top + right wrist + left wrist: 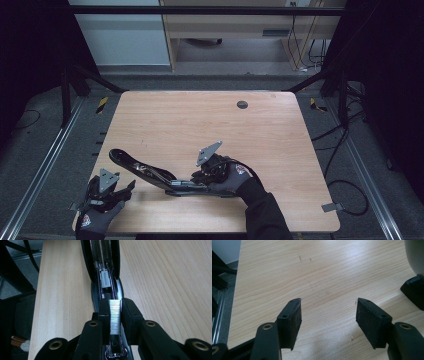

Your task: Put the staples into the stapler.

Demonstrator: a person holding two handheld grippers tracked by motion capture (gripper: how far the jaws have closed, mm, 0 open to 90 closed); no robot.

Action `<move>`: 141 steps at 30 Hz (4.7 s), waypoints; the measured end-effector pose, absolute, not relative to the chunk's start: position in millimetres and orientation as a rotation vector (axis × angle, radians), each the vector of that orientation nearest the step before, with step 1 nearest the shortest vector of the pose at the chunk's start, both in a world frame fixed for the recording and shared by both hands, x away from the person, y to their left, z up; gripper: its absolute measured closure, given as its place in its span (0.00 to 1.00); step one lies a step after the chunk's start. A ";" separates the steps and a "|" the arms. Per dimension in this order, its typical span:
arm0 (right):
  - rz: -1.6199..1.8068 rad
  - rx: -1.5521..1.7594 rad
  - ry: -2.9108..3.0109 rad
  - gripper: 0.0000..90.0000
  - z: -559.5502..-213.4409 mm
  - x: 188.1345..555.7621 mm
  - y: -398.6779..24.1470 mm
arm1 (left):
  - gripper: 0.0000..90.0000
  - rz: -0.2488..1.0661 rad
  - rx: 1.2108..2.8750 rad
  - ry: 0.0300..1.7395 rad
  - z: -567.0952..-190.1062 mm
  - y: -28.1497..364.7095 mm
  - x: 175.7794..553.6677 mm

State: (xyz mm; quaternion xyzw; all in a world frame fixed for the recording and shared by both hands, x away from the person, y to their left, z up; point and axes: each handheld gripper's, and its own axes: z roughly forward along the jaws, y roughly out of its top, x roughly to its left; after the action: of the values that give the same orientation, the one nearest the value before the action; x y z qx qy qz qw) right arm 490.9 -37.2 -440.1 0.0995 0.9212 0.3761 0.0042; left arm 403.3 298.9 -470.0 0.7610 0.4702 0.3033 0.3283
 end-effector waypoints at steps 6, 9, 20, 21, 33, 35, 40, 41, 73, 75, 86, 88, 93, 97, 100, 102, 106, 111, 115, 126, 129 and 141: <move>1.171 0.299 2.894 0.87 -440.4 490.7 -35.2 | 0.41 0.795 1.992 1.230 -469.9 298.8 403.3; 1.169 0.291 2.896 0.87 -440.3 490.8 -34.9 | 0.41 0.795 1.992 1.230 -469.8 298.8 403.3; 1.143 0.270 2.912 0.87 -442.3 491.5 -34.9 | 0.41 0.796 1.994 1.228 -469.6 298.9 403.2; 1.143 0.270 2.912 0.87 -442.3 491.5 -34.9 | 0.41 0.796 1.993 1.229 -469.8 298.8 403.4; 1.123 0.250 2.917 0.87 -443.7 491.5 -33.8 | 0.41 0.797 1.994 1.229 -469.9 298.7 403.4; 1.121 0.248 2.916 0.87 -443.7 491.6 -33.6 | 0.41 0.797 1.993 1.229 -469.8 298.7 403.4; 1.124 0.240 2.916 0.87 -443.9 491.3 -32.7 | 0.41 0.797 1.995 1.228 -470.0 298.6 403.6; 1.126 0.242 2.915 0.87 -444.0 491.0 -32.4 | 0.41 0.796 1.995 1.228 -470.0 298.6 403.5; 1.114 0.220 2.925 0.87 -443.8 491.3 -33.4 | 0.41 0.796 1.994 1.229 -469.9 298.3 403.7; 1.112 0.223 2.926 0.87 -443.7 491.0 -33.3 | 0.41 0.795 1.994 1.229 -470.0 298.3 403.7; 1.100 0.187 2.932 0.87 -443.1 492.7 -30.5 | 0.41 0.795 1.995 1.229 -470.1 298.6 403.8; 1.084 0.177 2.934 0.87 -441.7 493.3 -28.0 | 0.41 0.793 1.993 1.230 -470.0 298.7 403.8; 1.096 0.169 2.936 0.87 -439.4 493.1 -26.8 | 0.41 0.793 1.993 1.229 -470.0 298.6 403.7; 1.091 0.162 2.935 0.87 -441.8 492.6 -28.7 | 0.41 0.794 1.994 1.229 -470.0 298.4 403.7; 1.114 0.167 2.929 0.87 -442.0 493.0 -30.8 | 0.41 0.796 1.995 1.229 -469.9 298.6 403.8; 1.129 0.173 2.922 0.87 -441.2 492.6 -31.6 | 0.41 0.795 1.995 1.229 -470.0 298.6 403.8; 1.148 0.145 2.922 0.87 -441.5 491.4 -32.1 | 0.41 0.795 1.993 1.230 -469.9 298.5 403.7; 1.163 0.109 2.926 0.87 -443.9 492.3 -32.4 | 0.41 0.796 1.995 1.229 -469.8 298.5 403.7; 1.182 0.114 2.911 0.87 -444.2 493.2 -33.5 | 0.41 0.795 1.994 1.230 -469.9 298.7 403.7; 1.153 0.098 2.918 0.87 -447.2 494.3 -32.6 | 0.41 0.794 1.994 1.230 -470.0 298.6 403.7; 1.148 0.101 2.921 0.87 -447.8 494.4 -32.3 | 0.41 0.795 1.994 1.230 -469.9 298.6 403.7; 1.126 0.116 2.920 0.85 -448.4 493.9 -32.4 | 0.41 0.795 1.993 1.230 -469.9 298.6 403.7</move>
State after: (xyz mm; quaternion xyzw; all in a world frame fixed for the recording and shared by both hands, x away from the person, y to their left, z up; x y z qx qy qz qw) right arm 493.9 -32.4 -448.4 0.0371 0.9324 0.3595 0.0048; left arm 403.7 298.6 -469.9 0.7612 0.4698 0.3035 0.3283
